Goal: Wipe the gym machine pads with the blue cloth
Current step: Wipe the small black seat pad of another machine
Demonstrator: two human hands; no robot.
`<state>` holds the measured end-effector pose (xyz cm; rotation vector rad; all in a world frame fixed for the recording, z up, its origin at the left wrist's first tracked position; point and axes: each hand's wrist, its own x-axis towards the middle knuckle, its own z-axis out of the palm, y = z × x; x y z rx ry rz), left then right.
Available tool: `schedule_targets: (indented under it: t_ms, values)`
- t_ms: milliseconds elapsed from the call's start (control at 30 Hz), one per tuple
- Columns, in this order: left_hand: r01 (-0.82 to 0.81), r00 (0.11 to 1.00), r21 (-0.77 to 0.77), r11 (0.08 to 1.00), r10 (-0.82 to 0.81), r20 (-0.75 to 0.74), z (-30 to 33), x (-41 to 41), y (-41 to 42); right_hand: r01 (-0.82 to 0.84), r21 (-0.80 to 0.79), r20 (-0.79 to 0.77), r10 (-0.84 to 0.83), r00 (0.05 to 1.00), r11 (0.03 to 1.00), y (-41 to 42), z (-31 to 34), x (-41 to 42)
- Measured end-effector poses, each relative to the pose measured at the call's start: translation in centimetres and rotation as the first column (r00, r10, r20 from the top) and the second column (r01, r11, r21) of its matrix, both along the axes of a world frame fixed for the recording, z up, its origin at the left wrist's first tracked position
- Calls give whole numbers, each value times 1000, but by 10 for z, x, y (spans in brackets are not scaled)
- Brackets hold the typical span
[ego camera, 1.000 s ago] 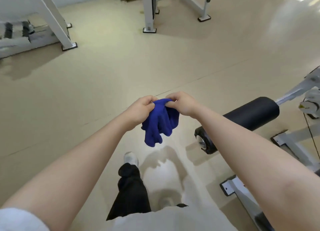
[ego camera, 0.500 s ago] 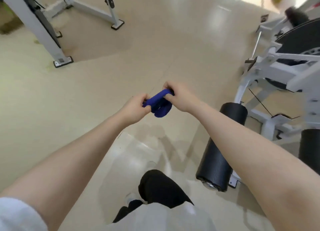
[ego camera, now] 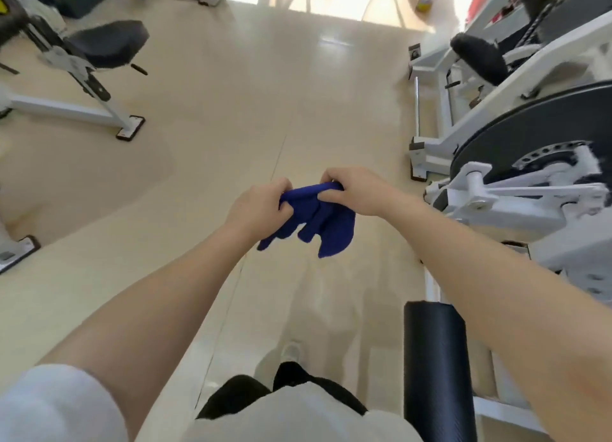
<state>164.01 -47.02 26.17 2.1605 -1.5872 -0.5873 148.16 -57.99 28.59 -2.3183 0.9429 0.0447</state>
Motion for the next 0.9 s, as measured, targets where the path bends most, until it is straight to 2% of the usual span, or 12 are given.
schedule_targets:
  t_ms: [100,233,367,433,533,700,800,900]
  values:
    - [71,997,31,997,-70,-43,7,22,-84,52,55,1,-52,999,997,-70,14,9]
    - [173,953,35,984,-158,-259,4,35,-195,199,84,48,-204,978,976,-168,20,15]
    - [263,913,32,964,-238,-331,-4,45,-318,409,342,168,-483,860,846,-289,8,25]
    - [308,893,27,951,-279,-353,-3,52,-382,470,405,181,-572,800,784,-352,10,30]
    - [404,855,32,914,-365,-367,8,64,-481,545,417,185,-655,732,727,-435,22,32]
    - [501,838,107,859,-450,-310,26,71,-630,635,332,222,-712,666,697,-554,33,23]
    - [497,856,92,863,-470,-214,21,69,-711,701,350,310,-783,539,621,-623,30,17]
    - [431,889,-11,903,-426,-169,10,58,-796,760,342,375,-822,429,553,-705,16,10]
